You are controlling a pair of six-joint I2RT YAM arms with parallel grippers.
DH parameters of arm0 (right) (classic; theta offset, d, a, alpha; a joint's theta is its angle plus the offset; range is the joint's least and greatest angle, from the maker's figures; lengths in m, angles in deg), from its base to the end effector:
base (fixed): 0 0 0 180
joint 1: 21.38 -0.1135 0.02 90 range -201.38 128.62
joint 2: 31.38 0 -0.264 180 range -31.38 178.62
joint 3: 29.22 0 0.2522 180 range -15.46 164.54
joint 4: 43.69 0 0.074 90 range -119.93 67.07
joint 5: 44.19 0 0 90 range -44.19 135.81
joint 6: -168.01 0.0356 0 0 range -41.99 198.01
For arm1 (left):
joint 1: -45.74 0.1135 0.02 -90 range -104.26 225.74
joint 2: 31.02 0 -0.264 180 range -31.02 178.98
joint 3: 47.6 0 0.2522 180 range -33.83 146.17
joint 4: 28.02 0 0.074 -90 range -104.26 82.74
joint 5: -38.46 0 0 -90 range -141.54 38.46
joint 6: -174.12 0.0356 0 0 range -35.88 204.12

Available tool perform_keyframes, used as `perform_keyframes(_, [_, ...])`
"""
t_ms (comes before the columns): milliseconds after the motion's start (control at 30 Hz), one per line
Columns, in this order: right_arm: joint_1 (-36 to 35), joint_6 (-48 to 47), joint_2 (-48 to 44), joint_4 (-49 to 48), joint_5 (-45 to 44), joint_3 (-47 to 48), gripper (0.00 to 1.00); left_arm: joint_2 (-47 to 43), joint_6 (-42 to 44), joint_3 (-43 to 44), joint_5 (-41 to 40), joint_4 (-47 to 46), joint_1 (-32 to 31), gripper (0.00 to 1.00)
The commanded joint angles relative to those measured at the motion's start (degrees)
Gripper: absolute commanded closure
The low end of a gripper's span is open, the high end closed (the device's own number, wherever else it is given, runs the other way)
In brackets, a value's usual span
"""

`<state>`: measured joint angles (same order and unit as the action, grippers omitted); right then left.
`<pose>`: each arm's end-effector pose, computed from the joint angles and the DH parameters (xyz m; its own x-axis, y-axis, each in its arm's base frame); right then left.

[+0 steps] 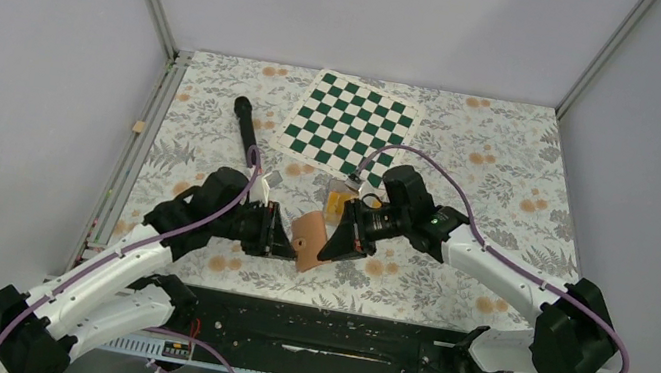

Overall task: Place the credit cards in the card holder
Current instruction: Open the card holder.

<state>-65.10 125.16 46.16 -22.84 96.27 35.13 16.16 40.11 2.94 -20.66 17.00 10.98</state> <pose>0.1897 0.2194 0.2596 -0.9363 -0.2496 -0.2471 -0.3167 0.2962 0.9011 0.1296 -0.1122 0.2524 -0.9516 -0.0654 -0.3003 0.1991 0.6132 -0.7644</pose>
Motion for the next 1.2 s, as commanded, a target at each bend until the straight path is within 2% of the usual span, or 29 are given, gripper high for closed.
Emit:
perform_keyframes(0, [-0.56, -2.39, -1.46, 3.74, -3.34, 1.66, 1.00, -1.67, 1.03, 4.43, -2.34, 0.70, -0.12, 0.66])
perform_keyframes(33, [-0.55, -3.48, -1.62, 6.14, -5.10, 2.31, 1.00, -1.77, 1.22, 5.29, -4.23, 2.40, -0.13, 0.55])
perform_keyframes(67, [-0.50, -4.61, -2.01, 8.26, -6.79, 2.85, 1.00, -1.94, 1.28, 6.04, -6.16, 3.97, -0.13, 0.49])
perform_keyframes(200, [-0.64, -5.43, -3.46, 13.55, -12.91, 4.05, 1.00, -2.67, -0.01, 8.64, -13.60, 7.55, -1.07, 0.40])
perform_keyframes(367, [-0.90, -6.22, -4.59, 18.42, -18.27, 5.86, 1.00, -0.87, -2.51, 11.12, -20.41, 8.39, -3.76, 0.39])
perform_keyframes(533, [-1.35, -6.52, -4.67, 19.62, -19.34, 5.87, 1.00, 5.89, -3.30, 14.93, -24.06, 8.44, -8.55, 0.39])
perform_keyframes(867, [-1.87, -6.05, -5.11, 20.05, -19.35, 5.46, 1.00, 18.27, -5.07, 20.16, -26.76, 5.22, -16.58, 0.40])
perform_keyframes(1167, [-3.69, -5.57, -3.38, 20.03, -18.90, 6.62, 1.00, 23.59, -5.68, 21.27, -30.16, 4.31, -18.68, 0.53])
